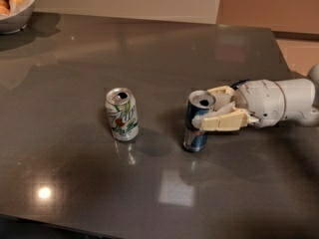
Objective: Place redbull can upright
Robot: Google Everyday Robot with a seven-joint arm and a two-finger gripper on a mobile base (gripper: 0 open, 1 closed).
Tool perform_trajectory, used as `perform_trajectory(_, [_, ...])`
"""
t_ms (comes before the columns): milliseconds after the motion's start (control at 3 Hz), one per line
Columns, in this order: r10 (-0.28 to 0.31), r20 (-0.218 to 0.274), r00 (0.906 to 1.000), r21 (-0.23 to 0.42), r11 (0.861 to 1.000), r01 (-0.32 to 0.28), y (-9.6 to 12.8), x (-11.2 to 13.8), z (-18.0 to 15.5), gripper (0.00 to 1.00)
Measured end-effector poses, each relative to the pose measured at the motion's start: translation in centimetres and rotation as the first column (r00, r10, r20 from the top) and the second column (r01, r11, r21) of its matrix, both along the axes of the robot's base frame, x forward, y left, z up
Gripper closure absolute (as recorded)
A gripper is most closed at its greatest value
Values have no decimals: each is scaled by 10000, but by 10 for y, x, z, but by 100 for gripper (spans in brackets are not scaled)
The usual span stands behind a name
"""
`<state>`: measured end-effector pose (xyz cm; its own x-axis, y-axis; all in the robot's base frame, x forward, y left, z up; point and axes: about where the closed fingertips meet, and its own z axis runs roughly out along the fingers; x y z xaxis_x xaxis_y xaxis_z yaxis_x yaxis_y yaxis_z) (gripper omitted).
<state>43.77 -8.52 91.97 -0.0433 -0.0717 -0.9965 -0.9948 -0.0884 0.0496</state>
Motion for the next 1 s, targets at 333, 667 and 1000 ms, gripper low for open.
perform_trajectory(333, [71,201,9998,341,9994,-78,-4,0,-1,36])
perform_trajectory(667, [92,227,9997,354,9993,-100,-2,0,-1,13])
perform_trajectory(1000, [113,242,9996,350,9993,-121,0,0,0,0])
